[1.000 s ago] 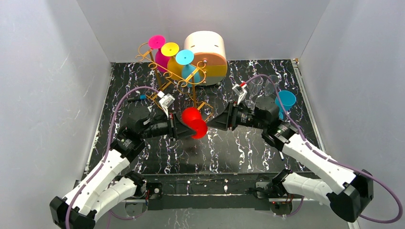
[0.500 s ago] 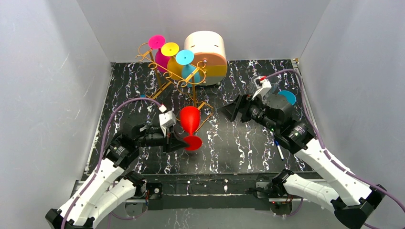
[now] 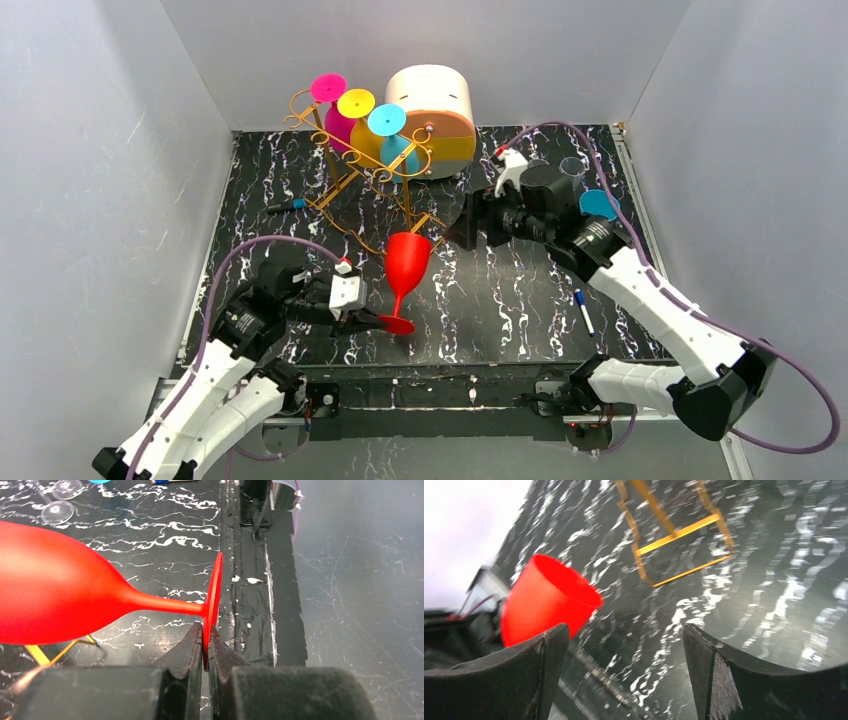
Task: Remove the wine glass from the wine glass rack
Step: Place the wine glass at the center of the board.
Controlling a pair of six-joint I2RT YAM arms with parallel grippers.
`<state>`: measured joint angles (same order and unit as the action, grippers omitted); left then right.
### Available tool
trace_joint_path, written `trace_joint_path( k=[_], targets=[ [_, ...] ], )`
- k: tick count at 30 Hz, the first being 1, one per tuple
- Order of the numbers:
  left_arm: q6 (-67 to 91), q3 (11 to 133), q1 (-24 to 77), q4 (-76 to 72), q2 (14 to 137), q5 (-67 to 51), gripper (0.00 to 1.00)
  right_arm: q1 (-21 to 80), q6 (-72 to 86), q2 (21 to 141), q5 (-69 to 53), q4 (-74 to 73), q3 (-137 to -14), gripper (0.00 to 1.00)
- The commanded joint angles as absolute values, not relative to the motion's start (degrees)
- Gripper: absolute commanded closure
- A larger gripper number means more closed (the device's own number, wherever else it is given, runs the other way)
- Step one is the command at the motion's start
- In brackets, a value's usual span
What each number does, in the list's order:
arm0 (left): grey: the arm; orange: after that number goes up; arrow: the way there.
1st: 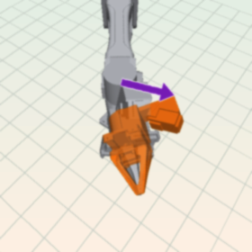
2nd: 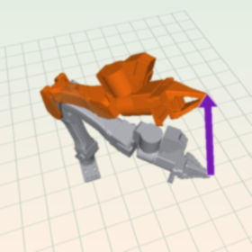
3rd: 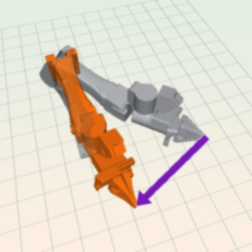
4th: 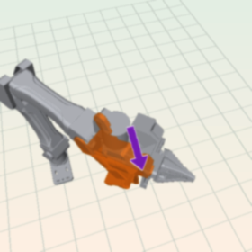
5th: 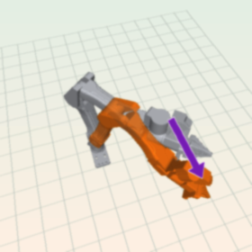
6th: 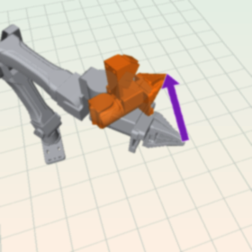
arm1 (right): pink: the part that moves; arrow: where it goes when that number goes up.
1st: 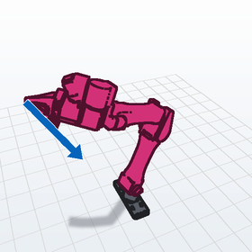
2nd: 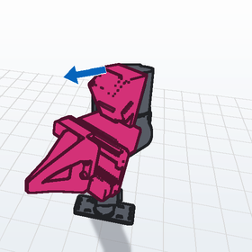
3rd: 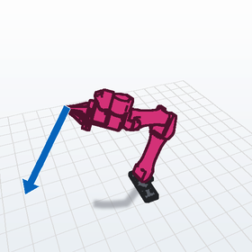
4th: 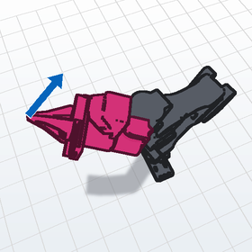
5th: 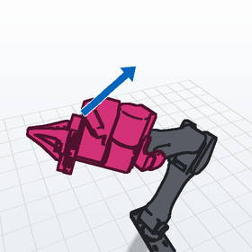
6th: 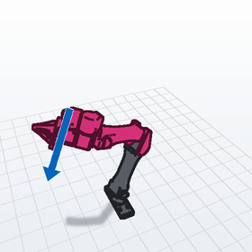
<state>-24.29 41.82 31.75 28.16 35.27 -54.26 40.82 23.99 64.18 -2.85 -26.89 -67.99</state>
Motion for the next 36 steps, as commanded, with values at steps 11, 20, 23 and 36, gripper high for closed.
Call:
trace_joint_path(
  k=[11,20,23,36],
  targets=[
    [-37.7,44.0,32.0,33.5,39.6,-68.4,1.00,37.2,35.4,72.6,-48.1,-13.0,-70.2,0.08],
    [-37.5,44.5,32.0,33.6,39.4,-69.6,1.00,37.2,42.6,77.6,-59.1,-12.2,-68.8,0.18],
    [-37.6,44.8,32.0,34.0,39.8,-69.2,1.00,37.2,44.1,78.1,-63.5,-9.4,-68.4,0.25],
    [-38.3,46.0,32.0,35.9,39.6,-65.2,1.00,37.2,47.0,80.5,-70.6,-7.2,-69.0,0.63]
  ],
)
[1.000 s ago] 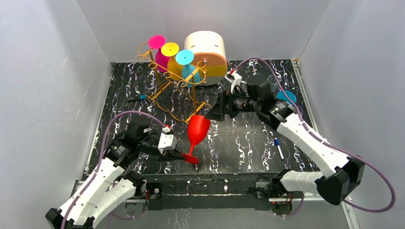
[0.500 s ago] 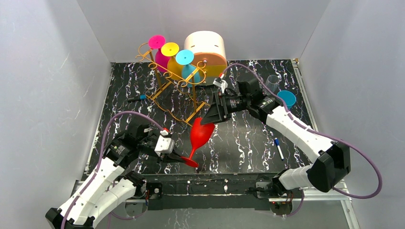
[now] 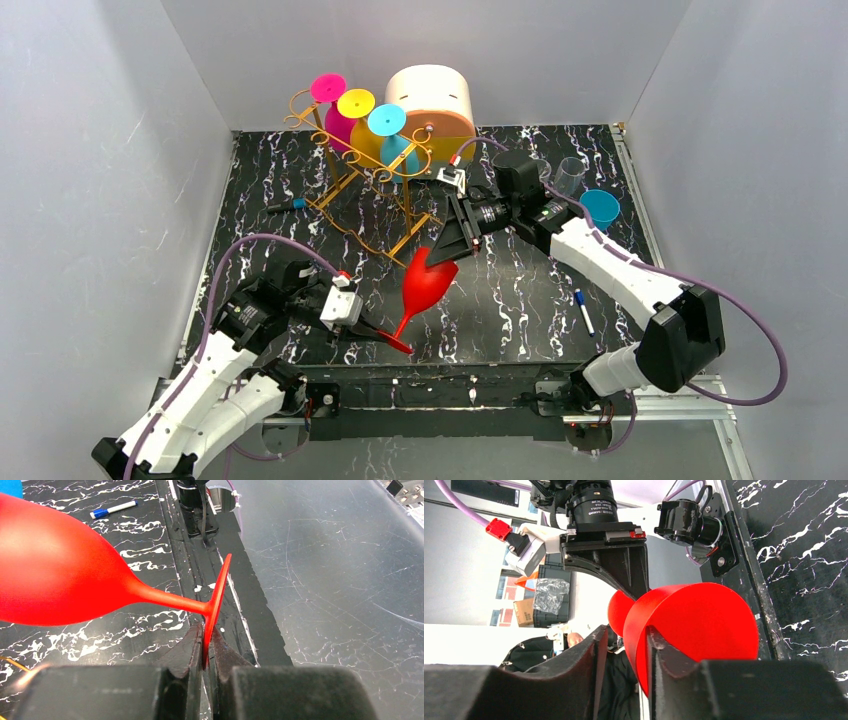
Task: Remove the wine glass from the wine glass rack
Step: Place the wine glass at the center of the board.
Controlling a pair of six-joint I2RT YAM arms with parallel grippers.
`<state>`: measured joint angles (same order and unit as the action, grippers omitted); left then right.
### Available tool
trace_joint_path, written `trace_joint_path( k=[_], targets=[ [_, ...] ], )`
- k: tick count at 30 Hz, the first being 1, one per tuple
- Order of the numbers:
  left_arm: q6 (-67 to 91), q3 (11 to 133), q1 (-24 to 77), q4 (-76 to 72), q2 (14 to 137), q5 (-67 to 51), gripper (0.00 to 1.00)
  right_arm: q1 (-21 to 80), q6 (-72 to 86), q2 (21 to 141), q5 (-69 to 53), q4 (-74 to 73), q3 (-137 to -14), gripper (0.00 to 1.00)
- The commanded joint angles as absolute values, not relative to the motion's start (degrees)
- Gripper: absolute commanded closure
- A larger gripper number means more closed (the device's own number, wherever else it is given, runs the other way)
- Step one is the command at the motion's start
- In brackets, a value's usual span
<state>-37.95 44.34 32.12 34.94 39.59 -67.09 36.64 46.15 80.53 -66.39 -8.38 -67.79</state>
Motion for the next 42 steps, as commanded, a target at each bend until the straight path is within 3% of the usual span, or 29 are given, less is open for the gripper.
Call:
trace_joint_path(
  k=[1,9,14,24,29,34,42],
  targets=[
    [-38.3,46.0,32.0,35.9,39.5,-65.1,1.00,37.1,47.0,80.4,-70.4,-7.2,-69.0,0.65],
    [-38.1,46.1,32.1,36.3,39.1,-65.1,1.00,37.1,47.1,80.1,-70.0,-7.0,-69.2,0.79],
    [-38.0,46.0,32.1,36.3,38.9,-65.0,1.00,37.1,47.6,80.1,-69.1,-6.2,-69.2,0.98],
    [-37.7,45.8,32.0,36.3,38.8,-64.9,0.99,37.2,47.7,79.8,-67.8,-6.0,-68.9,0.99],
    [-37.1,46.2,32.1,36.4,38.7,-64.3,0.93,37.1,47.6,79.7,-66.8,-6.0,-69.0,0.99],
    [-36.7,46.3,32.1,36.5,38.7,-64.3,0.77,37.1,47.2,79.7,-66.4,-6.3,-69.0,0.99],
    [-37.0,46.2,32.1,36.7,38.5,-63.8,0.73,37.1,46.3,79.2,-65.6,-7.4,-69.1,0.99]
  ],
)
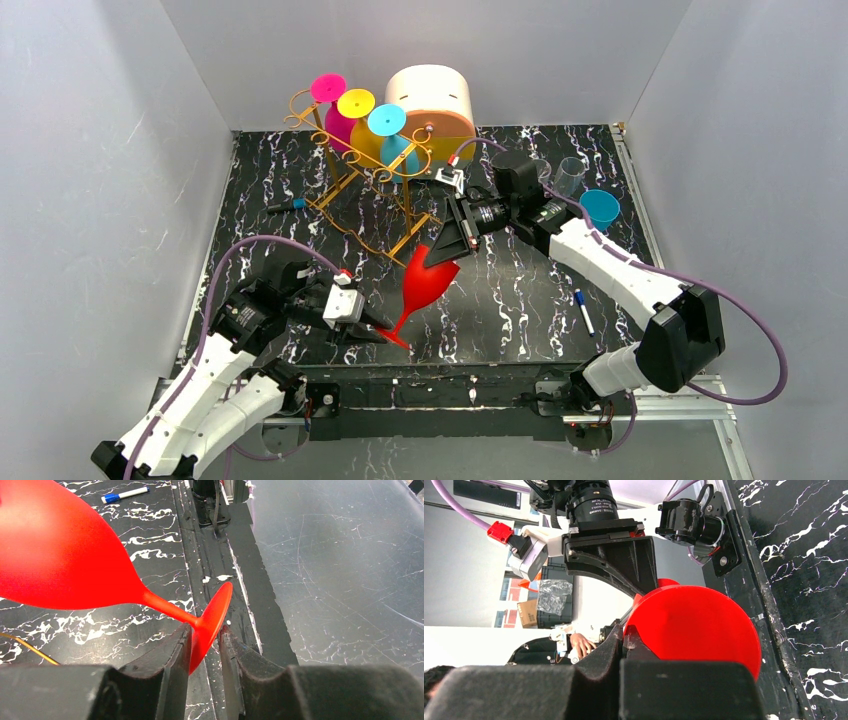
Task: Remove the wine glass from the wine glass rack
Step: Place the wine glass at the center of the board.
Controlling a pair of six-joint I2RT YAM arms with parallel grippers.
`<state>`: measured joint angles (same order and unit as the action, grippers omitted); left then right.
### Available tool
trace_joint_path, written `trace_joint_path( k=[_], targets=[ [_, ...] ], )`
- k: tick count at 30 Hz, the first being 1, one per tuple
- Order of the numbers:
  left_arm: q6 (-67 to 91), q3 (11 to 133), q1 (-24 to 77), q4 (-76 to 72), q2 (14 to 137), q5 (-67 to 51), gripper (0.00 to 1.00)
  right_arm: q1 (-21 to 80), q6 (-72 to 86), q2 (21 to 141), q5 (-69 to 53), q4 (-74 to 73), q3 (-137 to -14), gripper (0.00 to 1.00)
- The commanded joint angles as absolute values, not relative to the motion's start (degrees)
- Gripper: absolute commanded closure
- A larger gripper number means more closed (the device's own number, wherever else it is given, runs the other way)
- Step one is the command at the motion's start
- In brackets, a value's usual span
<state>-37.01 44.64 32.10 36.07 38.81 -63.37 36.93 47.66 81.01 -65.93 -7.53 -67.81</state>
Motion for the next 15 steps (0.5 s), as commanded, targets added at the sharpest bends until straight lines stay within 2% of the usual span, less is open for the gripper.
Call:
trace_joint_path(
  k=[1,5,9,15],
  targets=[
    [-37.0,46.3,32.0,36.7,38.5,-63.7,0.73,37.1,46.1,79.1,-65.5,-7.6,-69.1,0.99],
    [-37.2,46.2,32.0,36.7,38.5,-63.4,0.69,37.1,41.5,79.1,-60.5,-13.9,-71.1,0.99],
    [-37.1,46.1,32.0,36.7,38.6,-63.0,0.47,37.1,34.1,79.6,-51.6,-24.3,-74.8,0.99],
    [-36.7,47.0,32.1,36.7,38.1,-61.1,0.39,37.1,31.1,78.2,-44.3,-28.5,-75.5,0.99]
  ],
)
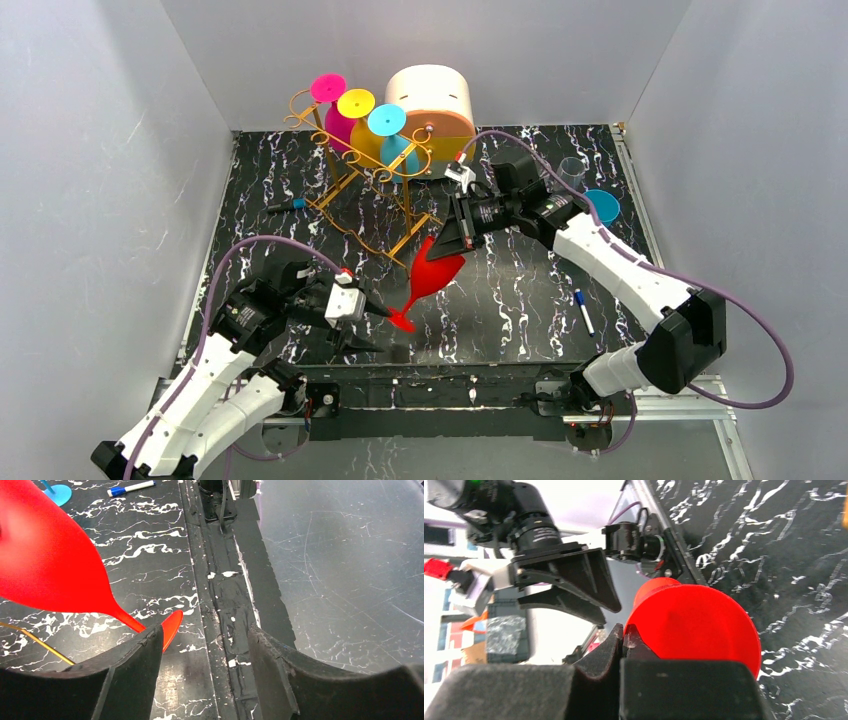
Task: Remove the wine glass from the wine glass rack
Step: Place the wine glass at the center of the board.
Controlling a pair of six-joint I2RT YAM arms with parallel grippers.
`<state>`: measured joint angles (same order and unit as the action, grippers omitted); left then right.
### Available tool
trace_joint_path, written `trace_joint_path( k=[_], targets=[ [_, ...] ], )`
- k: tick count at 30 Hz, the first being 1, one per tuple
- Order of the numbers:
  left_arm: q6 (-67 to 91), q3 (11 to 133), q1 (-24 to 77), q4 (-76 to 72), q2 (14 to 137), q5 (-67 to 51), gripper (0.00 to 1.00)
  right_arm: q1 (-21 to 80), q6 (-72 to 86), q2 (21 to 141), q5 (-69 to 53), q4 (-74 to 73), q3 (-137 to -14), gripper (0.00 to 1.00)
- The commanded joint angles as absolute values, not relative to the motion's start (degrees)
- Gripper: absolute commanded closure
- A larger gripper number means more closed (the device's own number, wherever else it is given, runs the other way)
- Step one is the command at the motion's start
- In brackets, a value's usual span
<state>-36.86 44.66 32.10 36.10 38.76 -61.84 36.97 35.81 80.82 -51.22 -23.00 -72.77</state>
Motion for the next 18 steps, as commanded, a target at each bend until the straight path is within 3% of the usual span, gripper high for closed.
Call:
trace_joint_path(
  k=[1,3,5,6,13,18],
  targets=[
    [-36.7,47.3,32.0,36.6,38.0,-60.0,0.39,37.1,30.0,77.7,-42.0,-29.9,-75.9,0.99],
    [-35.0,48.0,32.1,35.0,37.1,-56.7,0.32,37.2,27.3,76.4,-35.9,-33.3,-77.3,0.99],
    [-30.4,48.0,32.0,31.7,35.7,-51.0,0.06,37.1,25.6,74.3,-28.4,-35.1,-77.7,0.99],
    [-28.1,47.6,32.0,29.3,34.8,-47.5,0.02,37.1,25.0,73.1,-24.7,-35.4,-77.6,0.99],
    [-12.5,42.2,32.0,16.1,27.5,-20.2,0.02,37.1,22.8,66.5,6.3,-39.4,-75.3,0.99],
    [-3.9,43.5,32.0,18.6,26.8,4.5,0.02,37.1,22.8,67.6,19.6,-44.6,-72.8,0.99]
  ],
)
